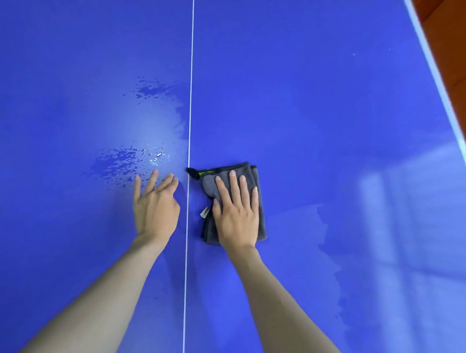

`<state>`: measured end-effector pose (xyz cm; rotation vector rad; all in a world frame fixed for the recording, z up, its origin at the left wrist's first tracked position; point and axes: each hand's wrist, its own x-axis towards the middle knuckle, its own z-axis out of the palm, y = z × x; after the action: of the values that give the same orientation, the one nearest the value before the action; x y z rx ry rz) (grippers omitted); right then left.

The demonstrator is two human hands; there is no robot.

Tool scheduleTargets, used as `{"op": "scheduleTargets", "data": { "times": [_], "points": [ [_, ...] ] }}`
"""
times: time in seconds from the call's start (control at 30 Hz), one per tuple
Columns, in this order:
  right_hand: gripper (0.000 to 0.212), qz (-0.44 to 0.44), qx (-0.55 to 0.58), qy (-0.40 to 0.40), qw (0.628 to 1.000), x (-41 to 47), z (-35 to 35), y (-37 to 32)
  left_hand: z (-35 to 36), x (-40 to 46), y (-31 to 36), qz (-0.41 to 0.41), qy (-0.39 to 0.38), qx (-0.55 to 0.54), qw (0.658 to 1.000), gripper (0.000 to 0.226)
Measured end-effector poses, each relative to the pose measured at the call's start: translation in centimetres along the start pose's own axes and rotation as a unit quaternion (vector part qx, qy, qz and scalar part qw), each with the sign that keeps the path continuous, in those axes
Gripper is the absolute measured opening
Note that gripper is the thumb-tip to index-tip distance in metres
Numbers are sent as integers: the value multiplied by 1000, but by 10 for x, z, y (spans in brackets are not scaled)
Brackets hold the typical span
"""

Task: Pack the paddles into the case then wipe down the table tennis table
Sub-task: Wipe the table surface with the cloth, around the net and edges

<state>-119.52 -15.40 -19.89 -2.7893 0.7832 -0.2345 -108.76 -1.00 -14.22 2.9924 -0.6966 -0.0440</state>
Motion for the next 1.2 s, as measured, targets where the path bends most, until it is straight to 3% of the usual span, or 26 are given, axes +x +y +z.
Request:
{"op": "scheduleTargets", "data": {
  "times": [0.27,0.37,0.53,0.73,0.87,1.07,1.2],
  "points": [
    [60,134,-16,18,991,-30,-52,183,5,-70,-8,63,16,18,998,49],
    [62,188,-17,0,982,-49,-65,215,7,-85,-10,66,-16,29,997,56],
    [60,235,-16,5,972,-48,-55,171,8,-89,-4,36,-47,15,998,67],
    [57,82,0,22,996,-68,-16,30,2,-87,-1,9,-70,-23,997,68],
    [57,-17,22,5,1000,-103,3,-37,-3,-92,-6,-54,-37,-58,996,62],
    [53,-65,34,-16,997,-110,-1,-21,-6,-123,-11,-5,0,-39,999,58],
    [54,-15,12,-13,1000,-112,-18,37,-7,-145,-7,23,2,-26,999,58]
  ]
}}
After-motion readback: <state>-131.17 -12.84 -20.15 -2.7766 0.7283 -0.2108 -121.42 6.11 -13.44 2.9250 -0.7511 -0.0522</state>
